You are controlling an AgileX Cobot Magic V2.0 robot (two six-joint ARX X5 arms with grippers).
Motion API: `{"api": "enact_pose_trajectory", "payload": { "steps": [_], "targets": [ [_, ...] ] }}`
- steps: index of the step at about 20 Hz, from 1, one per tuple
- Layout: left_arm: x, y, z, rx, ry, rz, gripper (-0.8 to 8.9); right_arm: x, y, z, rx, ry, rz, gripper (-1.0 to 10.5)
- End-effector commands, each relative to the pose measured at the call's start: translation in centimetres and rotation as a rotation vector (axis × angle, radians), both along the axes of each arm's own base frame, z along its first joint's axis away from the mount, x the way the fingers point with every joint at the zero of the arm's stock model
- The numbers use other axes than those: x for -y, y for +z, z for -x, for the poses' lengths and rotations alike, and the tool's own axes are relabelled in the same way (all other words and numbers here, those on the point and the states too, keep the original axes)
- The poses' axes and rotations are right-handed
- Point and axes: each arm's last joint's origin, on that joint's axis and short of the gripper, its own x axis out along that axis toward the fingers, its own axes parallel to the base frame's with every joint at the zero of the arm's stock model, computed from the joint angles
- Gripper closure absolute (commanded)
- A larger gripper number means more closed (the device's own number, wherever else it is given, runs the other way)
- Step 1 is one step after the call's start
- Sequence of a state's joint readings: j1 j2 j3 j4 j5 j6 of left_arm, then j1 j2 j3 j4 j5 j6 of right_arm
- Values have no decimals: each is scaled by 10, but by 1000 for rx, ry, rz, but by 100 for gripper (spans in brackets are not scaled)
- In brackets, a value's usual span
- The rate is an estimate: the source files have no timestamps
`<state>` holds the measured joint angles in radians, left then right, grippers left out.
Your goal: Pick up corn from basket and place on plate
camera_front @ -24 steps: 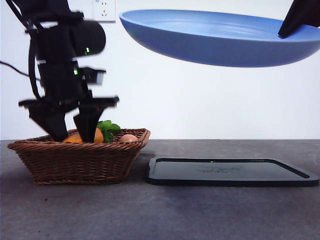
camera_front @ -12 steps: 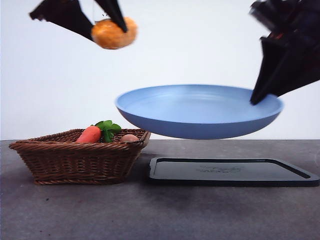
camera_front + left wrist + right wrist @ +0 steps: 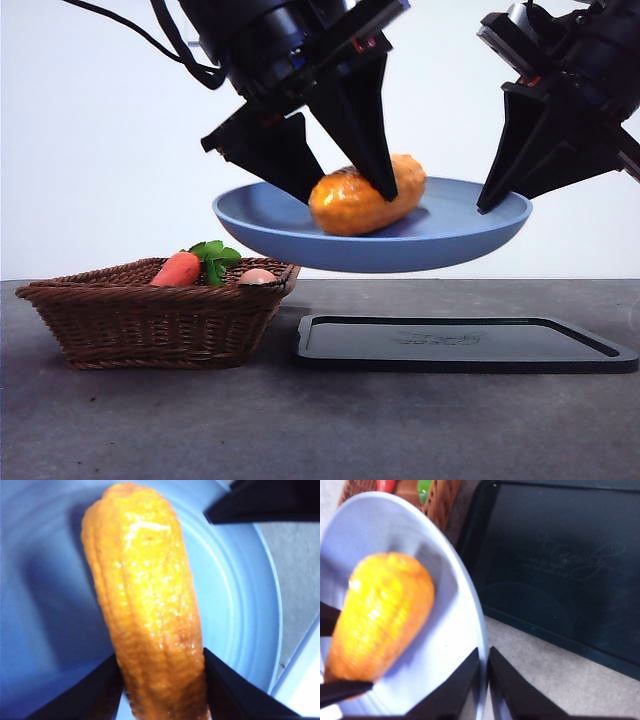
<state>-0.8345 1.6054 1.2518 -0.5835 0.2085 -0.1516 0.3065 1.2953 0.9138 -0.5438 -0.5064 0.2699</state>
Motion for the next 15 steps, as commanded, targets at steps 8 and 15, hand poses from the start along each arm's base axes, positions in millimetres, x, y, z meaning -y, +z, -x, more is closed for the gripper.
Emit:
{"api": "enact_pose_trajectory", "payload": {
  "steps": [8,15],
  "targets": [
    [8,-8,6,-35,-42,-57,456,-3,4,-4,11,9,-27,945],
    [1,14,12,-4,-42,-23,406,-3,4,-4,8,9,-25,945]
  ]
}}
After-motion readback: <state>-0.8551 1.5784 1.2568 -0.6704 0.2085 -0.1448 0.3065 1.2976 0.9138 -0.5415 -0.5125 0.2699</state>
